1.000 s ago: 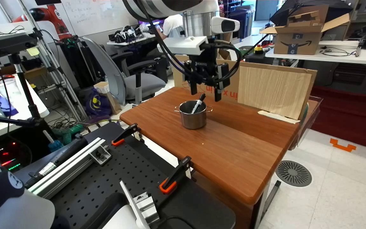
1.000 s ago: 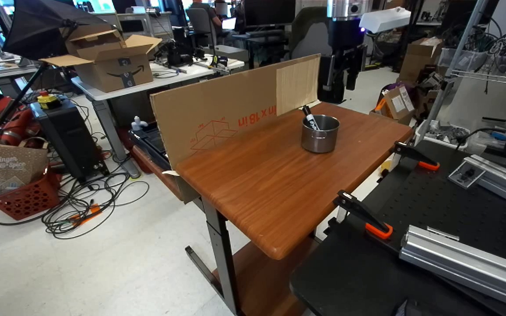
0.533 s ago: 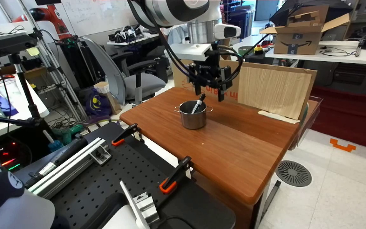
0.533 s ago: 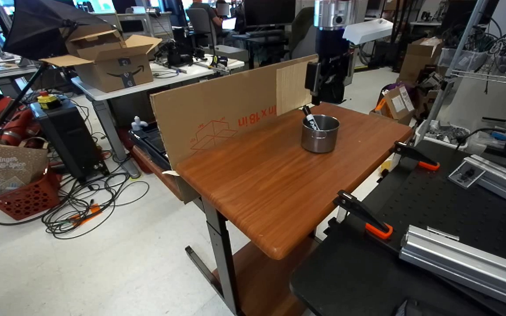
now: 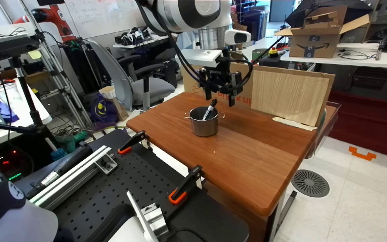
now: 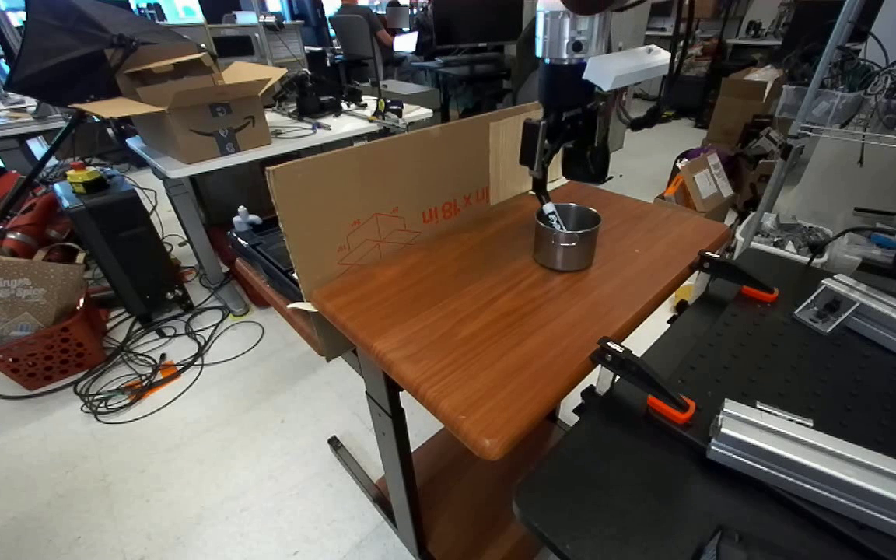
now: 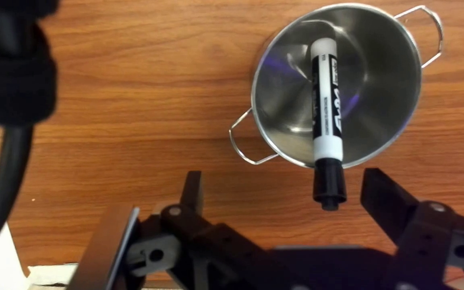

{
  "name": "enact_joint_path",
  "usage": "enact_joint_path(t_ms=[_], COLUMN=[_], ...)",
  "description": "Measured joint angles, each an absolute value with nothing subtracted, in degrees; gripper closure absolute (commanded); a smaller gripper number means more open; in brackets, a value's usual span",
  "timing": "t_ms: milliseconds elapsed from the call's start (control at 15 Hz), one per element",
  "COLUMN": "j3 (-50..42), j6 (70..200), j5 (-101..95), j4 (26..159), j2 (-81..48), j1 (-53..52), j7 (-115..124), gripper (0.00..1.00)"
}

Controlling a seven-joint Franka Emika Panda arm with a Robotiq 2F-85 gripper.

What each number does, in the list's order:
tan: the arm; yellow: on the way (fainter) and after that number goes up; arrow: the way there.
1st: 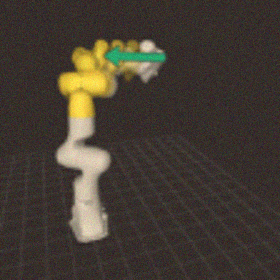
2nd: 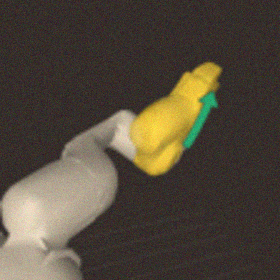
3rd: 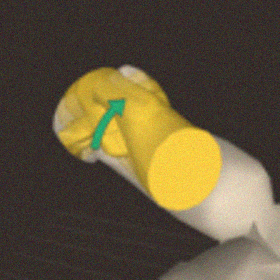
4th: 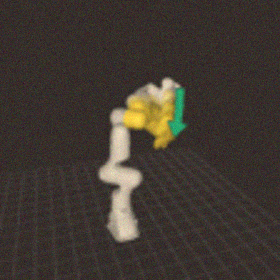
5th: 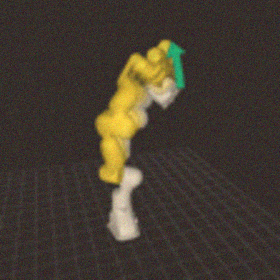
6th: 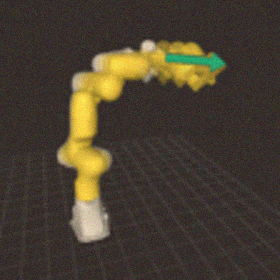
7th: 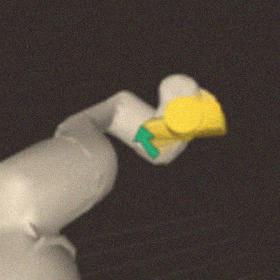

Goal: Remove the marker from the pot and put it on the table

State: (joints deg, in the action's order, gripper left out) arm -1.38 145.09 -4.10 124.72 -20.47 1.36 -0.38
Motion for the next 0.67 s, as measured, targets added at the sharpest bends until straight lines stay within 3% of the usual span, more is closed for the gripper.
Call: enact_joint_path(t_ms=[133, 667], j3=[-0.96, -0.25], j6=[145.09, 145.09], j5=[-3.95, -2.74], j4=[124.11, 122.93], j2=[-21.72, -22.85], j1=[1.36, 1.35], j7=[-0.38, -0.40], gripper=[0.34, 0.96])
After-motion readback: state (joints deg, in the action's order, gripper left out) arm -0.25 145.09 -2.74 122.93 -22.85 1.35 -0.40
